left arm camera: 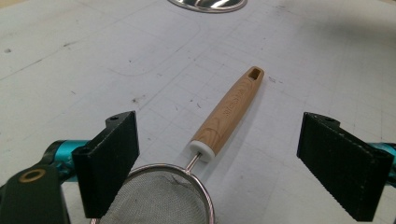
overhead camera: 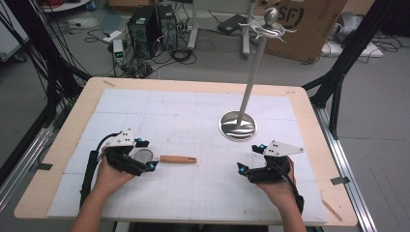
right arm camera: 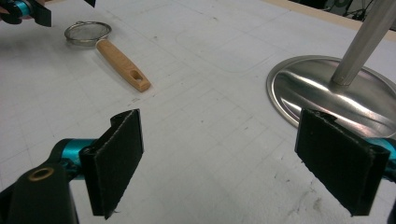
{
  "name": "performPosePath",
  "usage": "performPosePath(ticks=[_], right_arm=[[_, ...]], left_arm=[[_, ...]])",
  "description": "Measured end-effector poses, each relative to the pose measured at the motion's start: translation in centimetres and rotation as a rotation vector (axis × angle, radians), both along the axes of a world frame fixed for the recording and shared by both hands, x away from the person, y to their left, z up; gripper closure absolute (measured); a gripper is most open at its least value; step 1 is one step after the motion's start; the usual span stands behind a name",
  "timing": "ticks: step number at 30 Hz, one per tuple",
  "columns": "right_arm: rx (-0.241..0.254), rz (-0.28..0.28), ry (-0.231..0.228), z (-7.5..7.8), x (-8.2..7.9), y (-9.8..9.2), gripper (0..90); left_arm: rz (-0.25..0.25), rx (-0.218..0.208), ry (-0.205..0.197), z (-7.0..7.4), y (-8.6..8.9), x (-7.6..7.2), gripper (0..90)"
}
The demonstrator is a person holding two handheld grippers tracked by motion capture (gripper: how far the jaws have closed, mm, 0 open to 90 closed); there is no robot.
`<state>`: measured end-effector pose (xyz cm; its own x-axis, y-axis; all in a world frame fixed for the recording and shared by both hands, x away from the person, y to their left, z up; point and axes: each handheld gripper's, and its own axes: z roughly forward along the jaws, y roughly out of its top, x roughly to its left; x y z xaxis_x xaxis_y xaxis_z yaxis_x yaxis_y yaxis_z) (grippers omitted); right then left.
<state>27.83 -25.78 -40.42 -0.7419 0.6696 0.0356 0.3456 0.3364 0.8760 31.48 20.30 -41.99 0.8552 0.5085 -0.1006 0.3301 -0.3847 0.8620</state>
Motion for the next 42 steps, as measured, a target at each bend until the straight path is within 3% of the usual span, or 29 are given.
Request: performPosePath(ticks=[42], right_arm=[[-0.018,-0.028,0.002,-0.07,-0.15,0.02,14.1]], left_arm=[[-0.005,0.006,-0.002,0.04,-0.04,-0.09,13.8]])
